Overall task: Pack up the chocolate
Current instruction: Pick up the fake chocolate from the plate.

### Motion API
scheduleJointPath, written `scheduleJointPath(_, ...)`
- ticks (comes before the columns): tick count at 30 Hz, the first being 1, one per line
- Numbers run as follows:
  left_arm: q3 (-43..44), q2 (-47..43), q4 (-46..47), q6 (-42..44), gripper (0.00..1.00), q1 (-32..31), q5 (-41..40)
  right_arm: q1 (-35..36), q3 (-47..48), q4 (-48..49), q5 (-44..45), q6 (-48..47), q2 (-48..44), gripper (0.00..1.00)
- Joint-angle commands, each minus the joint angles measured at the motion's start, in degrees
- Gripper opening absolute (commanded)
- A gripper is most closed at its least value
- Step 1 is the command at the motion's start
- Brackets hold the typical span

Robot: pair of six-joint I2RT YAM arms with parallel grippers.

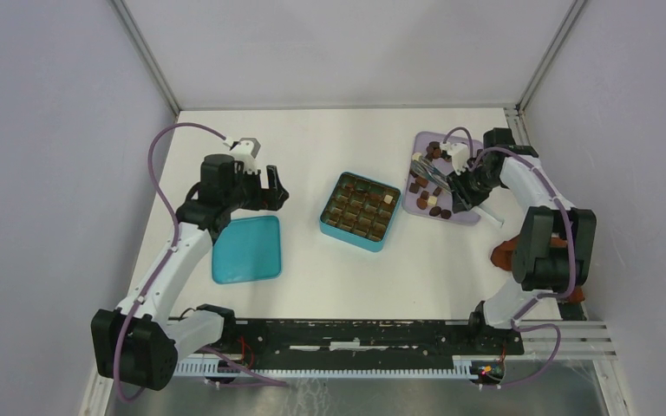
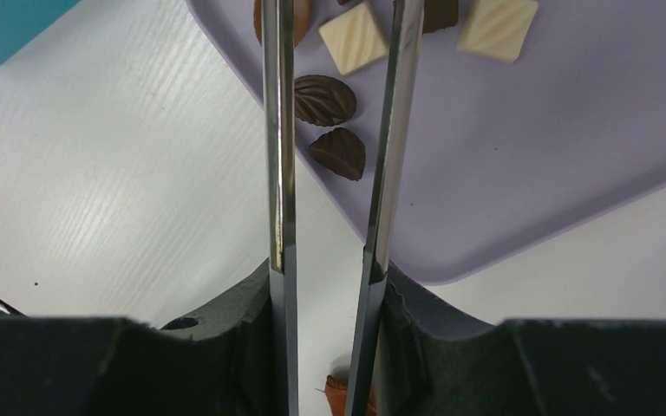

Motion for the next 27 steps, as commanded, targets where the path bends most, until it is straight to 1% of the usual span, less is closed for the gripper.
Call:
scheduleJointPath(1, -0.1, -1.0, 1.1, 3.0, 0.93, 0.1, -0.7, 0.2, 1.9, 2.4, 2.5, 2.3, 1.7, 0.39)
scheduleJointPath(10, -0.2, -1.1, 1.1, 3.0, 0.93, 0.0, 0.1, 2.0, 3.8, 3.4, 5.5, 4.0, 5.6, 0.40)
scheduleJointPath(27, -0.1, -0.6, 1.2, 2.9, 0.91, 0.1, 1.7, 3.0, 7.0, 3.2, 7.4, 4.7, 8.9, 0.41)
